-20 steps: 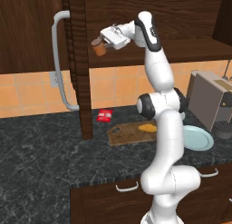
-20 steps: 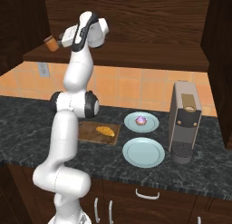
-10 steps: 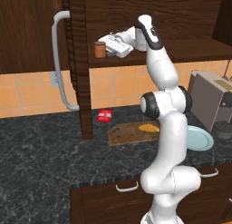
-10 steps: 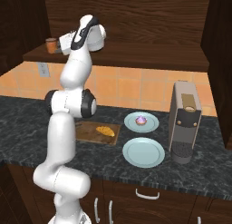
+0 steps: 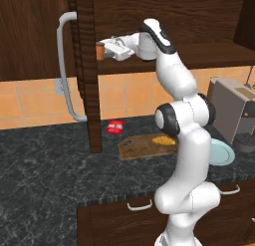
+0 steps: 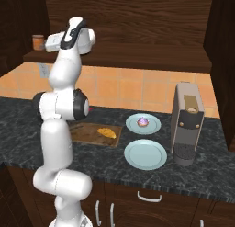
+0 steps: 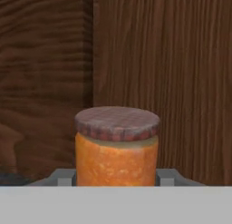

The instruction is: From the different types of pastries on the counter, select a croissant and place it on the cutting board. Then retrieve a jar of jam from the cabinet and place it alongside the croissant on the cutting board.

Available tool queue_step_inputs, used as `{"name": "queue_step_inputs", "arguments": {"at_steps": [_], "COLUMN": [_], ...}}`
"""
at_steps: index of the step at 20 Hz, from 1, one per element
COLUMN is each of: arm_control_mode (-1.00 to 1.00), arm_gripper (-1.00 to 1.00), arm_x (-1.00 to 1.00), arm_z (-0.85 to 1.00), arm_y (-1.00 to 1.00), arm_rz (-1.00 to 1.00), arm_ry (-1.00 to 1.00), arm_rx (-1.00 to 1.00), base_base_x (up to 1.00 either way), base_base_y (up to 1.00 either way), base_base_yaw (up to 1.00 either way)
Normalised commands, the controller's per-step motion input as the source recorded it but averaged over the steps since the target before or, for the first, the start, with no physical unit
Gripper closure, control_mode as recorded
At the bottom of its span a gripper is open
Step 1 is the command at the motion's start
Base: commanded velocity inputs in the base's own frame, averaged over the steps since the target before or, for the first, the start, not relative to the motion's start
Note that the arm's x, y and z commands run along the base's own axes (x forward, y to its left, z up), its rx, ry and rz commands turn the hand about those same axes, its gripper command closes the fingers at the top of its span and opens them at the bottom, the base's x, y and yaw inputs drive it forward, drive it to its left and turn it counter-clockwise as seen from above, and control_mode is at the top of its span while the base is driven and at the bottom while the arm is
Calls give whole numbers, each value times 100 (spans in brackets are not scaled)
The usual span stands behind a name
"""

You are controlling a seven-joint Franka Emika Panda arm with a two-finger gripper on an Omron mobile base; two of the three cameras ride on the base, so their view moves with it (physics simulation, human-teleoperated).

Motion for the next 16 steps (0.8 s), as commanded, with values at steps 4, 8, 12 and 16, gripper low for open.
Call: {"name": "queue_step_inputs", "arguments": {"at_steps": [4,8,12,16], "arm_control_mode": [-100,-100,-100,-100], "arm_gripper": [100,100,100,100], "arm_x": [-86,-95,-100,-100], "arm_z": [70,31,45,33], "arm_y": [-59,-23,-2,-38], "arm_rz": [-57,-40,-28,-30], "arm_ry": [8,6,-8,-4], "arm_rx": [36,16,-1,0], "base_base_x": [0,0,0,0], "base_base_y": [0,0,0,0], "base_base_yaw": [0,0,0,0]}}
